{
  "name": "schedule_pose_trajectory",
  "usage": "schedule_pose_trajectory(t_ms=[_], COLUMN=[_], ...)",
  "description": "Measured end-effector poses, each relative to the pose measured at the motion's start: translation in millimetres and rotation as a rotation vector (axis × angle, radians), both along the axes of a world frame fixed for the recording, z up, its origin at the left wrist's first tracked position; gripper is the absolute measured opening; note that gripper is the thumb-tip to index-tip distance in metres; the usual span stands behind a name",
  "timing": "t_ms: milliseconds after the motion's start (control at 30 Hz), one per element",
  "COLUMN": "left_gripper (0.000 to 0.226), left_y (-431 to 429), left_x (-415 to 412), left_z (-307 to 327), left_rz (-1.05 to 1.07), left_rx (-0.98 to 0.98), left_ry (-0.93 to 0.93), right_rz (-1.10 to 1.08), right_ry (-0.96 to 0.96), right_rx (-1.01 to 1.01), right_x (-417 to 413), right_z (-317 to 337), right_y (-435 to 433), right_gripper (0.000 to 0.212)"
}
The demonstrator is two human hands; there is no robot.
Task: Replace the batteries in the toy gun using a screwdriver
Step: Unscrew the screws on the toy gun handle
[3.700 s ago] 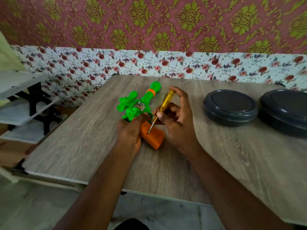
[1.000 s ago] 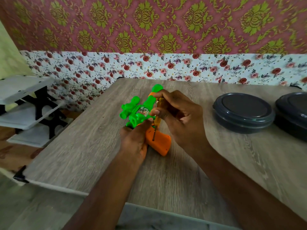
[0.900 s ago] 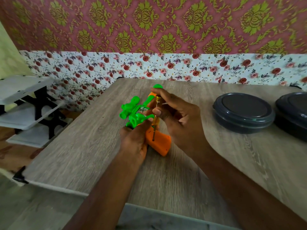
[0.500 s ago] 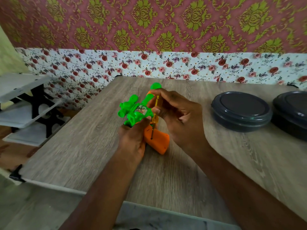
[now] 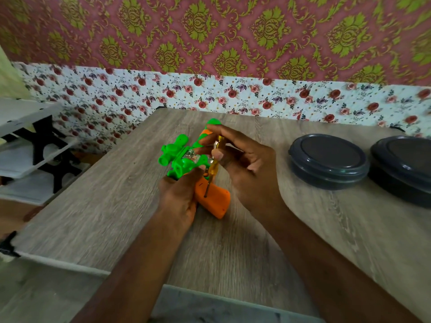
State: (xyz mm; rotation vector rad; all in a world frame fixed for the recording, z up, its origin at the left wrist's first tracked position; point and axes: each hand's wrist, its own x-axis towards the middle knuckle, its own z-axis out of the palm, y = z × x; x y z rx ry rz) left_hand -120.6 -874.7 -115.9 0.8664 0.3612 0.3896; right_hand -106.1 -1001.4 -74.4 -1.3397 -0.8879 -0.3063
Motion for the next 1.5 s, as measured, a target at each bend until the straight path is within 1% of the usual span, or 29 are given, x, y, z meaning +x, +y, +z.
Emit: schedule_pose_trajectory(t_ms=[33, 100, 200, 300, 367, 433, 467, 567, 700, 833, 900, 967, 1067, 1133, 1233, 1333, 1400, 1500], left_gripper=[0.026, 0.024, 0.022, 0.023, 0.025, 0.029, 0.027, 0.021, 0.025, 0.024, 0.023, 0.022, 0.021, 0.024, 0.033, 0.025, 0.026, 0.028], left_y=[0.1, -0.3, 0.1, -1.1, -1.3, -1.1, -0.9, -0.2, 0.8, 1.1, 1.4, 1.6, 0.9, 1.9, 2.5, 1.7, 1.4, 2.4], left_x=[-0.6, -1.7, -1.6, -1.4, -1.7, -1.2, -0.2, 2.3, 3.0, 4.0, 4.3, 4.5, 4.2, 5.2, 4.6, 3.9, 5.0, 7.1], left_z=[0.1, 0.3, 0.3, 1.2, 1.9, 1.2, -0.2, -2.3, -1.8, -1.2, -1.7, -2.8, -2.6, -3.8, -4.6, -4.8, -5.0, -6.0], left_rz=[-0.003, -0.005, -0.009, -0.006, 0.006, 0.011, 0.014, 0.023, 0.024, 0.031, 0.03, 0.019, 0.022, 0.021, 0.015, 0.018, 0.021, 0.021], left_rx=[0.005, 0.012, 0.004, -0.015, -0.021, -0.02, -0.017, -0.013, -0.018, -0.015, -0.014, -0.016, -0.021, -0.026, -0.029, -0.02, -0.024, -0.039], left_ry=[-0.004, -0.009, -0.016, -0.031, -0.026, -0.01, -0.002, 0.0, 0.012, 0.025, 0.023, 0.022, 0.021, 0.02, 0.021, 0.013, 0.01, 0.01], right_rz=[0.008, -0.05, -0.114, 0.003, 0.054, 0.009, -0.035, -0.108, -0.055, 0.03, 0.037, -0.045, -0.19, -0.159, -0.097, -0.132, -0.16, -0.106], right_ry=[0.003, -0.035, -0.073, -0.006, 0.024, -0.001, -0.036, -0.09, -0.078, 0.0, 0.012, -0.042, -0.174, -0.17, -0.157, -0.167, -0.182, -0.168], right_rx=[-0.002, -0.033, -0.038, -0.03, -0.021, -0.039, -0.056, -0.08, -0.099, -0.045, -0.029, -0.036, -0.061, -0.053, -0.061, -0.053, -0.06, -0.055], right_x=[0.2, 1.3, 3.6, 2.4, 1.3, 0.5, 0.2, 1.3, 2.3, -1.6, -2.6, -2.0, 0.5, 2.9, 4.1, 2.3, 2.7, 4.8], right_z=[0.5, 2.2, 3.8, 2.7, 2.2, 4.1, 5.0, 5.3, 4.5, 3.0, 2.9, 4.1, 5.4, 3.8, 1.7, 2.4, 2.1, 0.4], right_y=[-0.1, 0.2, 0.0, -1.2, -2.0, -1.5, -0.8, 1.3, 0.5, -1.9, -2.9, -2.8, -0.4, -0.8, -3.0, -1.5, -0.5, -2.7], right_gripper=[0.037, 0.033, 0.038, 0.041, 0.036, 0.029, 0.028, 0.033, 0.042, 0.035, 0.031, 0.025, 0.027, 0.031, 0.033, 0.028, 0.03, 0.034])
